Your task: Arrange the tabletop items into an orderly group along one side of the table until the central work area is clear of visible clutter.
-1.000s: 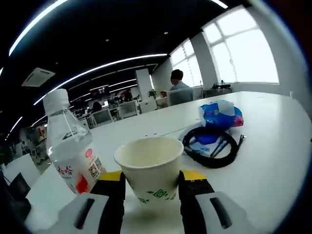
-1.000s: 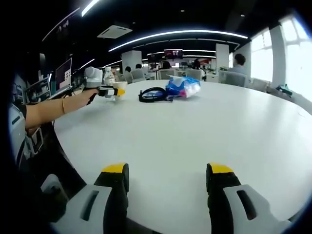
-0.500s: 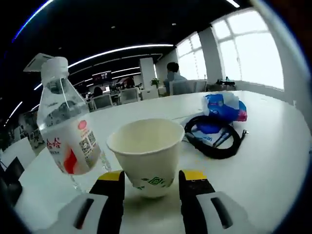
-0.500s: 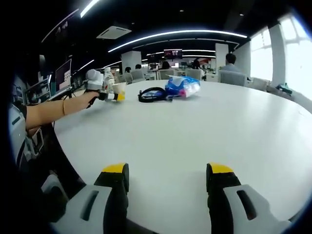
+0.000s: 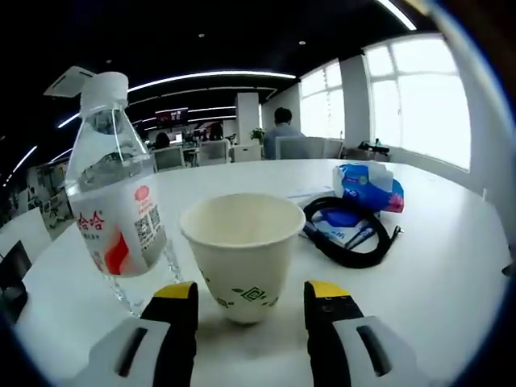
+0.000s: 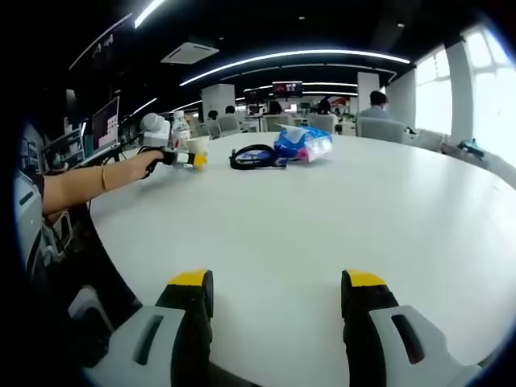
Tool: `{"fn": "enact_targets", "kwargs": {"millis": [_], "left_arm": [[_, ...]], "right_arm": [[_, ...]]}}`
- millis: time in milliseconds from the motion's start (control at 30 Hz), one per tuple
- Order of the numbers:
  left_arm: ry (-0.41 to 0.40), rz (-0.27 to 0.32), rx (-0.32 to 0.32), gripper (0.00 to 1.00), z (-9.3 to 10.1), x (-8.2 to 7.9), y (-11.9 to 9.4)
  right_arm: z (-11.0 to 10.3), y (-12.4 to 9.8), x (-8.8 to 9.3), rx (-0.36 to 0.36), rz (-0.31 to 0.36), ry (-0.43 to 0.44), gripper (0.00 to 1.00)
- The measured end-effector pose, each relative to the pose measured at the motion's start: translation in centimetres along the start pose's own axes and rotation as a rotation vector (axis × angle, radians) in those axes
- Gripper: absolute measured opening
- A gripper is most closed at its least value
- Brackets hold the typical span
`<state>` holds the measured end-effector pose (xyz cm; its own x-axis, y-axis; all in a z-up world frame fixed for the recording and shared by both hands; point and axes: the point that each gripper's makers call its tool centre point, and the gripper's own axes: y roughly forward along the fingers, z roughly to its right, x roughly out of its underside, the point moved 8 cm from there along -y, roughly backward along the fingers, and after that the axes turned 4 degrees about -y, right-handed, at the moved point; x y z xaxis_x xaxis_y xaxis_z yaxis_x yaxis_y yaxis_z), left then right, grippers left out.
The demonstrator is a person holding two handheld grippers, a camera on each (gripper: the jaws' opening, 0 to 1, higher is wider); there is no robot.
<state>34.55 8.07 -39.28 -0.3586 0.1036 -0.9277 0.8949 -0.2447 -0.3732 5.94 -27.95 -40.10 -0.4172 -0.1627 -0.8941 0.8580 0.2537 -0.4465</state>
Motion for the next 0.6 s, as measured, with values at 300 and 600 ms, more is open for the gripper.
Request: {"fn": "enact_targets", "kwargs": {"millis": [300, 600], "left_arm": [[0.008, 0.007, 0.002, 0.6, 0.2, -0.1, -0.7], [0.018, 0.023, 0.019, 0.62, 0.6, -0.6, -1.9]], "right_arm": [[0.0, -0.3, -0.2, 0.001, 0.011, 0.001, 0.63], [-0.1, -0.5, -0.2, 0.001, 0.017, 0.001, 0.63]]}}
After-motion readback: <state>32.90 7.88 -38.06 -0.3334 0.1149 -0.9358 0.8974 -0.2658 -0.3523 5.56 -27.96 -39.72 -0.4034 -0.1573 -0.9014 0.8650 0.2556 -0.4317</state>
